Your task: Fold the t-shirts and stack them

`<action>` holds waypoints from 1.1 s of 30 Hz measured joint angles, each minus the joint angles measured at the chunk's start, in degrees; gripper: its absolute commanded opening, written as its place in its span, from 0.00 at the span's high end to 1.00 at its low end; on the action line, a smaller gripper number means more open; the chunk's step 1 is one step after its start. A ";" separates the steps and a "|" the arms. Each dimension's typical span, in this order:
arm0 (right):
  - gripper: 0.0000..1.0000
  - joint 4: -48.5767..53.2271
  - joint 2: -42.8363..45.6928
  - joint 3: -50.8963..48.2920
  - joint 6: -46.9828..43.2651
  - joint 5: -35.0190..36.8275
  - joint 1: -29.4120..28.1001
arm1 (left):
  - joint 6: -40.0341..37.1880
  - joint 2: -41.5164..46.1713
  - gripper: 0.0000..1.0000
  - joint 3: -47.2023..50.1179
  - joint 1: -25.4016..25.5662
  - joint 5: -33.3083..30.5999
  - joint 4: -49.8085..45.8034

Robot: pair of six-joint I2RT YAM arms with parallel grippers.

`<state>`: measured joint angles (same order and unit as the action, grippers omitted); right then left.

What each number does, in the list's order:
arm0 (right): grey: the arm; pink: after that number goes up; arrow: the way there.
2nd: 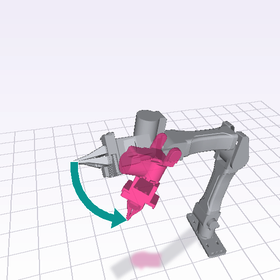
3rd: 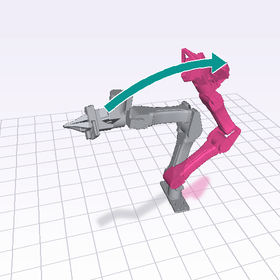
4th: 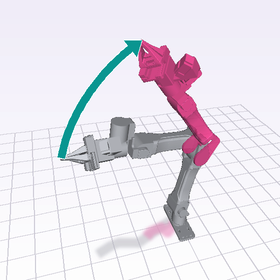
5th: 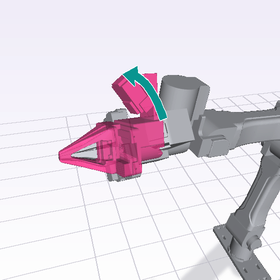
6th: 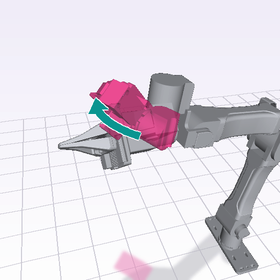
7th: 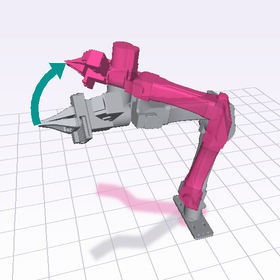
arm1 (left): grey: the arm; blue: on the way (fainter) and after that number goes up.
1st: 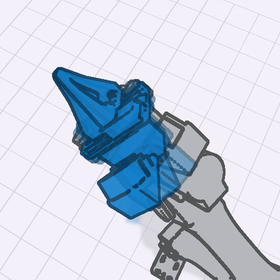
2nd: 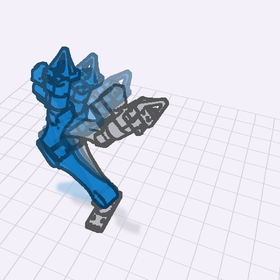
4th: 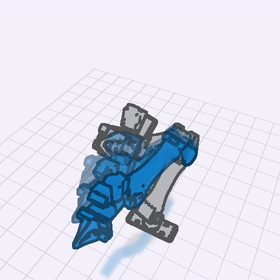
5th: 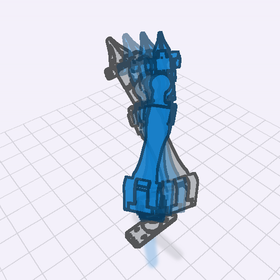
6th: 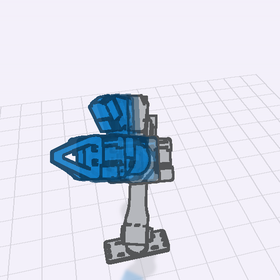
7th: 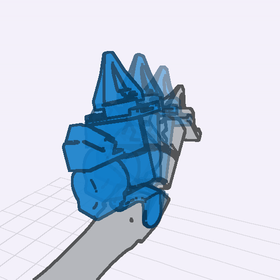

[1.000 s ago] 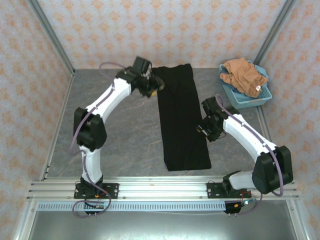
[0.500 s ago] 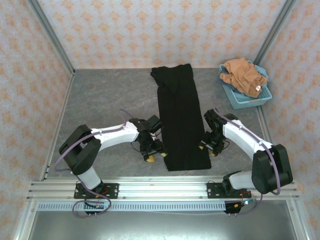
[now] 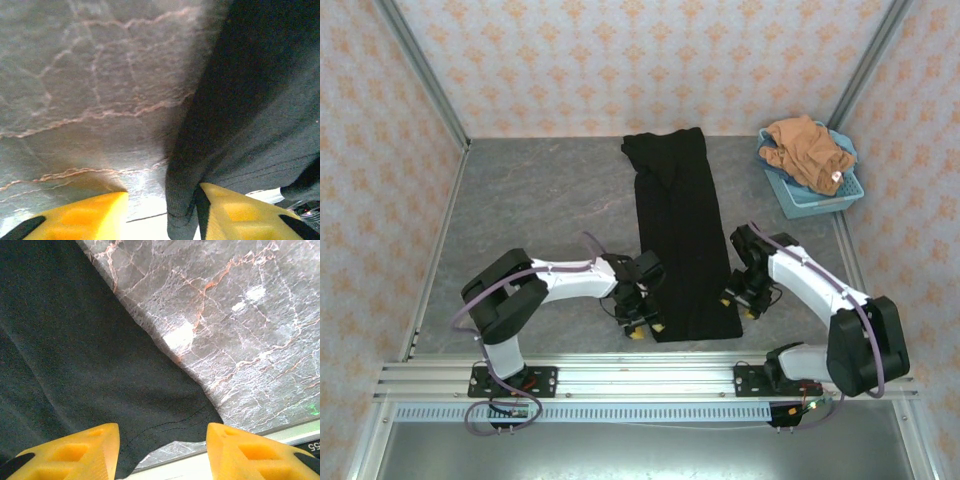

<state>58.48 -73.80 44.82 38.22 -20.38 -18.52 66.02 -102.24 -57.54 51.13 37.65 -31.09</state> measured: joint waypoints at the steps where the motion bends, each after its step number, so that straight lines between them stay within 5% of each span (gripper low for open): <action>1: 0.50 0.20 0.22 -0.07 0.00 0.00 0.00 | 0.00 -0.07 0.63 -0.33 -0.11 0.04 -0.24; 12: 0.50 1.33 -0.11 -1.31 -1.09 -2.16 0.00 | 0.04 -2.62 1.00 -3.41 -0.11 -0.57 -3.30; 33: 0.40 5.88 -0.57 -2.58 -6.12 -4.42 -2.12 | -3.87 1.05 1.00 -0.11 -0.28 -5.16 -2.58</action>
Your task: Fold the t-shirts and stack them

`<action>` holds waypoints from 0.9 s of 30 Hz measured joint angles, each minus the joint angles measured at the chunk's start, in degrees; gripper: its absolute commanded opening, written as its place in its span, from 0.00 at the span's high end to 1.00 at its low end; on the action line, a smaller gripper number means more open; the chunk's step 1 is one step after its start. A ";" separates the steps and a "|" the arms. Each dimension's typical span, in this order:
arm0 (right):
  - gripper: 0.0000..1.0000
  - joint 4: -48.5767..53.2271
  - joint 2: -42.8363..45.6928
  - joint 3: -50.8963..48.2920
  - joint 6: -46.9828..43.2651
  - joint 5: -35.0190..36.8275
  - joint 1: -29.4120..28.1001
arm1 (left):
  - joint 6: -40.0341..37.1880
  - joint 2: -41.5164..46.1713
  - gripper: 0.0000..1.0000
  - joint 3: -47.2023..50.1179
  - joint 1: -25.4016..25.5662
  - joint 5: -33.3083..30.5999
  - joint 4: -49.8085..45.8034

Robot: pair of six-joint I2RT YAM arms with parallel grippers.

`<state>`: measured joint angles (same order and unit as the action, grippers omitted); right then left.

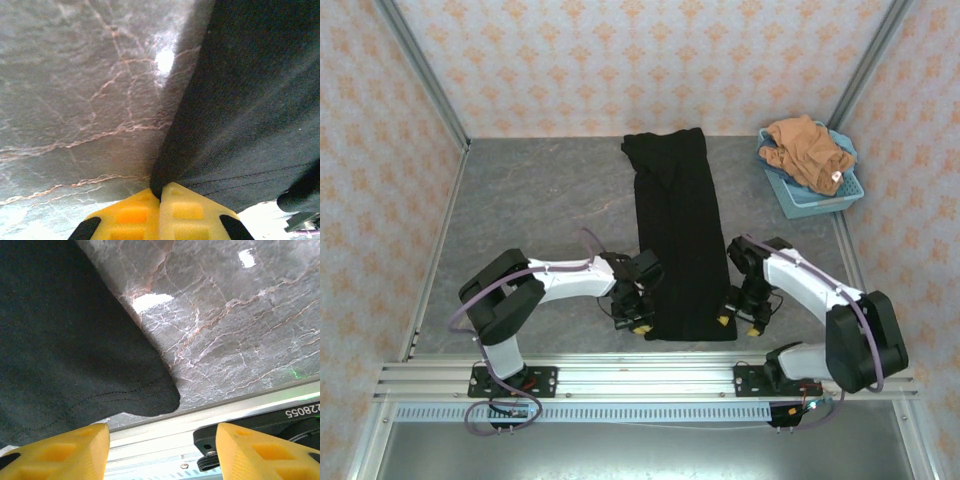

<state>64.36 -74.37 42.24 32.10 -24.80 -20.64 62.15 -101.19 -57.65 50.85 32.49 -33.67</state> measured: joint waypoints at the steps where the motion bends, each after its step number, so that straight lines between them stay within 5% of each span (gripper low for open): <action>1: 0.41 -0.02 0.76 -0.13 0.04 0.39 -0.04 | -0.63 0.07 1.00 -0.02 0.00 -0.20 -0.17; 8: 0.45 -1.42 9.27 -2.84 3.15 1.38 -0.09 | -5.57 0.22 1.00 -0.94 0.00 -2.78 -3.45; 27: 0.47 -3.67 13.62 -6.25 8.61 4.90 -3.23 | -10.43 0.22 1.00 -3.15 0.00 -6.64 -7.82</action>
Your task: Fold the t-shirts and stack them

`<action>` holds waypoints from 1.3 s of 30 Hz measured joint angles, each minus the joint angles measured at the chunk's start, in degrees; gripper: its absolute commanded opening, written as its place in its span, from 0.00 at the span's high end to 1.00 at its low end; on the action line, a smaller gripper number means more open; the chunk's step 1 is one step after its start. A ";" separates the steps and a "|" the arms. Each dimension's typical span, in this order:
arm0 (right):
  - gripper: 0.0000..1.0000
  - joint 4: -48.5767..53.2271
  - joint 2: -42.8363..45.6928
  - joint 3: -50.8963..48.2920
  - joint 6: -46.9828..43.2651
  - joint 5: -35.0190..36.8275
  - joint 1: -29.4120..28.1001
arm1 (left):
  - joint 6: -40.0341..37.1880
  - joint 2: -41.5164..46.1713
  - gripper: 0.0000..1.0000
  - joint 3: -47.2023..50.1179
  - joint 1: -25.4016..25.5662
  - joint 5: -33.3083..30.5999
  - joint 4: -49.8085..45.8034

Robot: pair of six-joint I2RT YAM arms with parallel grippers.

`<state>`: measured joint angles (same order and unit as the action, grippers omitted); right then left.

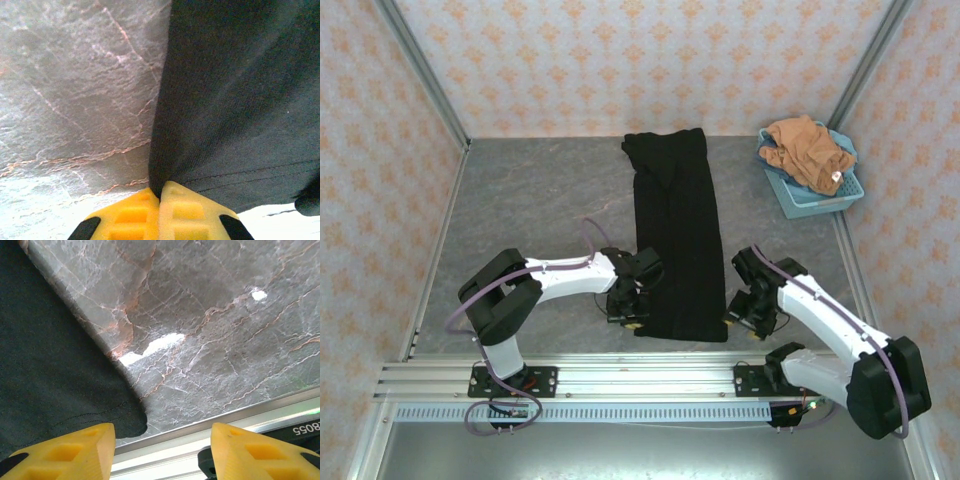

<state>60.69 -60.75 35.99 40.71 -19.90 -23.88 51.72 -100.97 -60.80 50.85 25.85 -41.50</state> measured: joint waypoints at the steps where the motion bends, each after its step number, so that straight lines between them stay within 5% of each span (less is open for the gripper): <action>1: 0.48 0.24 0.15 0.00 0.00 0.02 -0.13 | -0.33 0.00 1.00 -0.02 0.00 0.00 -0.15; 17: 0.47 -7.02 -10.05 1.38 0.66 -2.86 -13.11 | -0.83 3.76 1.00 4.35 0.00 0.26 -1.40; 33: 0.48 -13.66 -12.46 -1.01 5.25 -4.35 -19.74 | -0.87 3.76 1.00 4.72 0.02 0.72 -1.36; 39: 0.55 -14.45 -14.08 -1.36 6.03 -4.26 -19.74 | -0.87 3.76 1.00 4.72 0.02 0.72 -1.36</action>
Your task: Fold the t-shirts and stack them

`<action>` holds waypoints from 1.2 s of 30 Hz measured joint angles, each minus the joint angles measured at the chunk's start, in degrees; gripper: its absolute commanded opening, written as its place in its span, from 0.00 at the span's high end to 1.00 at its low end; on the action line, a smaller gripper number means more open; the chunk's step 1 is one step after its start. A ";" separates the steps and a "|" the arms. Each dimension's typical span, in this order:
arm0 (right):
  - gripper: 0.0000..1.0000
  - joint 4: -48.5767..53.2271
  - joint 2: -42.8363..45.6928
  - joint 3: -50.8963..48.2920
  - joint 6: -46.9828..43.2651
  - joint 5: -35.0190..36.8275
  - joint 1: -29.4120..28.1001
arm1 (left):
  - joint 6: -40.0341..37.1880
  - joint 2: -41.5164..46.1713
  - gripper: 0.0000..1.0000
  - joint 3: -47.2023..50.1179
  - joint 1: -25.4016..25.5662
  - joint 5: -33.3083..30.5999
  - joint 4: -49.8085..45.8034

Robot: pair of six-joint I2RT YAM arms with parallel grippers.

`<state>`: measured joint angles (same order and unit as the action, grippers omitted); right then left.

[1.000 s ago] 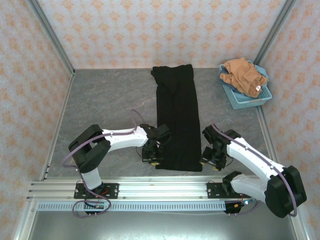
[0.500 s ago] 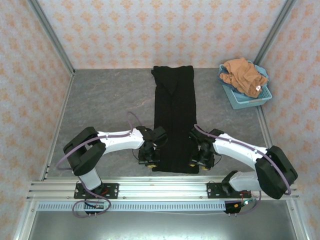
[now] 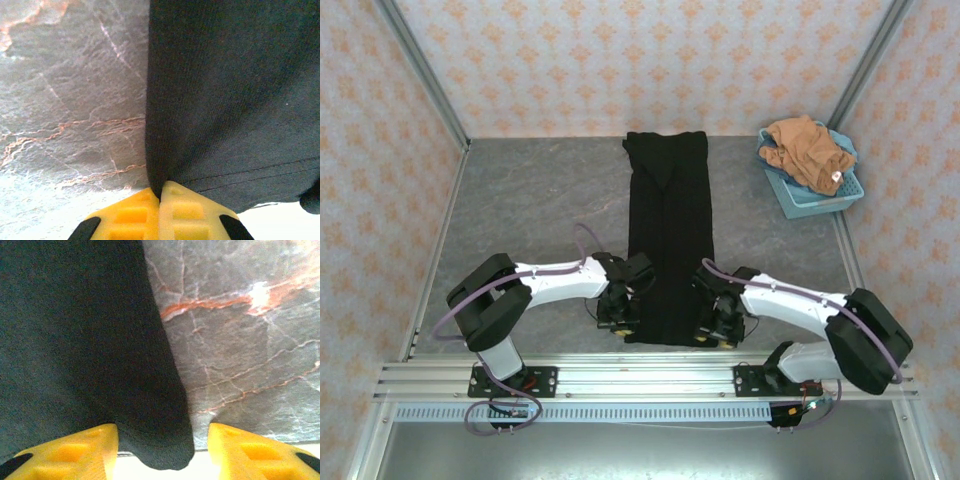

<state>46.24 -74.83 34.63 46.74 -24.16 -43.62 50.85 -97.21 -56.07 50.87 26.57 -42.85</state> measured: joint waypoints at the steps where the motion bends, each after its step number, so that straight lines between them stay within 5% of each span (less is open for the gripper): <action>1: 0.58 0.33 -0.57 0.48 0.02 0.17 -0.02 | 0.00 0.00 1.00 0.00 0.00 0.02 0.00; 12: 1.00 -1.92 -3.06 4.02 -0.48 2.95 -0.22 | -0.46 0.00 1.00 0.00 0.04 0.17 -0.02; 27: 1.00 12.33 3.93 18.75 1.27 6.84 2.23 | 0.24 11.08 1.00 -9.46 -0.39 -1.79 -4.15; 36: 1.00 16.83 2.05 27.67 1.16 9.84 8.35 | 0.02 12.00 1.00 -17.81 -7.69 -2.62 -7.04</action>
<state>63.07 -72.77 62.30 47.90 -14.33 -35.27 50.87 -85.21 -73.89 43.18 23.94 -49.89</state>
